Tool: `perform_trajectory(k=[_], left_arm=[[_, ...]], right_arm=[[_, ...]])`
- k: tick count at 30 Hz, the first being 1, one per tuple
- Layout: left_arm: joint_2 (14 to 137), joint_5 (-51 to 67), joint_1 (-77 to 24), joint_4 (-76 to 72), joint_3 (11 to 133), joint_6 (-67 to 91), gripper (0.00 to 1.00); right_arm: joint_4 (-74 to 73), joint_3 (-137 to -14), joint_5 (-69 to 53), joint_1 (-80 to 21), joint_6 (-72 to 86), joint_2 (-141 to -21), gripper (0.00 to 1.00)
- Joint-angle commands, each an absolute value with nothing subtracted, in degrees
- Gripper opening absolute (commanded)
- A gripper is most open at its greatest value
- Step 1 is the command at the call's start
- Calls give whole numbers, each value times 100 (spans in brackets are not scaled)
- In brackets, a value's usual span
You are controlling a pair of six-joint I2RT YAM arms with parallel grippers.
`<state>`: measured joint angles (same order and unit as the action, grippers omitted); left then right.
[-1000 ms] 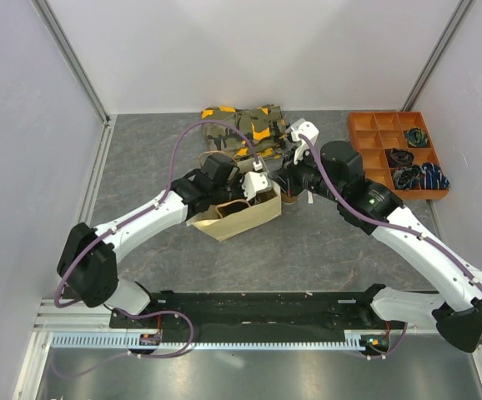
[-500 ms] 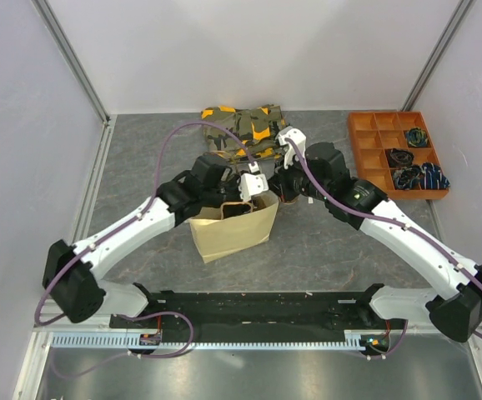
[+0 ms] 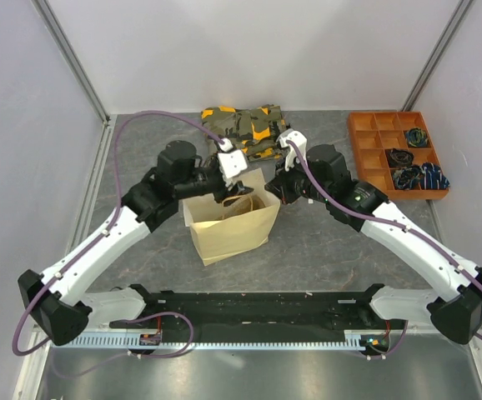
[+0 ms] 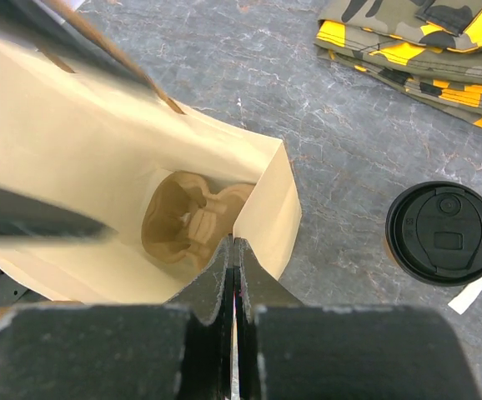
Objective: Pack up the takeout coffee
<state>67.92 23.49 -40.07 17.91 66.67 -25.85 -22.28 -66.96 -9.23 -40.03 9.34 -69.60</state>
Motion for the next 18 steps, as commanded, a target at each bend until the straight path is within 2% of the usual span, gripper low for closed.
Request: perform_trajectory(k=[1,5,8,14,18], left_arm=[[6355,2795,-3665,1459,7417,-1601,66],[6485,2716,-3376,1835,8242,-1064,70],[6705,2908,-2780,2714,8902,-879,73],[6478,3506,-2145,4226,8798,-1571,77],[6635,3183,-2136,4491,8780,-1574,82]], right_arm=[[-2145,-6565,-1028,-4034,923,-6829,0],[-2118,-6574,-1037,-4034,870,-6847,0],[-2039,-6566,-1090,-4043,783,-6820,0],[-1697,-6416,-1204,-4034,484,-6706,0],[-1521,-6363,-1379,-4043,282,-6715,0]])
